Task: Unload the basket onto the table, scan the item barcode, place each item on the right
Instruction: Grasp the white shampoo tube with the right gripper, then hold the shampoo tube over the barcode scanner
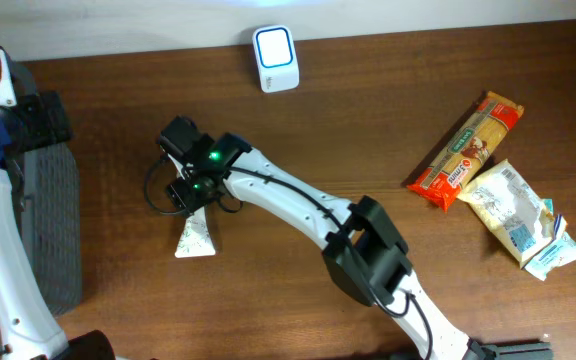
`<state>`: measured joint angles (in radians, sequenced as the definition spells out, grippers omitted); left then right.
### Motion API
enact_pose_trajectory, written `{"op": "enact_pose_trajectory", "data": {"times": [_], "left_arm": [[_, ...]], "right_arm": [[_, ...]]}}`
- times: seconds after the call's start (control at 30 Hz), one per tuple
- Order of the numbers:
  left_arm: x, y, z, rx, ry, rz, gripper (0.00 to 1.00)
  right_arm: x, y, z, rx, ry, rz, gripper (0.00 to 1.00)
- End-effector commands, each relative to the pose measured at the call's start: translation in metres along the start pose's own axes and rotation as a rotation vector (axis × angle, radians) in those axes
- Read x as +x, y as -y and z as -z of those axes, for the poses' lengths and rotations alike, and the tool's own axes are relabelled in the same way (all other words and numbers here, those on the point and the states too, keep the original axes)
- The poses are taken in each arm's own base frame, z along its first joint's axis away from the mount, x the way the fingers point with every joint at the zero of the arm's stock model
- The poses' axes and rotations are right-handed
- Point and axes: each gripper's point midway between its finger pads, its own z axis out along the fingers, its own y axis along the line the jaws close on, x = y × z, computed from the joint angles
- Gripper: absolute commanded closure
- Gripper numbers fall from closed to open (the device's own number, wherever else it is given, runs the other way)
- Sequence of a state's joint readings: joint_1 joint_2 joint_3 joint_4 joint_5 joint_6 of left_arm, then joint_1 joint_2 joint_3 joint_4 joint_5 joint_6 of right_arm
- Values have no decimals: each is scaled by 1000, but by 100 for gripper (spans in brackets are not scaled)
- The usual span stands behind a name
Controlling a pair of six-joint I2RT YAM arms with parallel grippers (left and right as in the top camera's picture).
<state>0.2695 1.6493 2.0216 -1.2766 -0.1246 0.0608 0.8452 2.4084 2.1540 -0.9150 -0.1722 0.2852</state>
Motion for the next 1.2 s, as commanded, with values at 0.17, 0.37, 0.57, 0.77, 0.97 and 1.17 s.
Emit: {"op": "enact_pose_trajectory", "data": {"times": [0.17,0.37,0.57,0.77,0.97,1.17], "left_arm": [[-2,-2,6,-6,15,-9,1],[-2,-2,6,-6,15,-9,1],[-2,-2,6,-6,15,-9,1],[-2,-2,6,-6,15,-9,1],[-2,-2,6,-6,15,-9,1],[-2,-2,6,-6,15,-9,1]], "right_arm": [[39,17,-6,-180,-198,29,96],[50,59,40,-532,-268,-113,96],[112,167,11,-424,-355,-409,60],[111,245,39,-212,-321,-397,40],[100,172,58,-375,-356,-6,1],[119,145,23,-306,-428,129,6]]}}
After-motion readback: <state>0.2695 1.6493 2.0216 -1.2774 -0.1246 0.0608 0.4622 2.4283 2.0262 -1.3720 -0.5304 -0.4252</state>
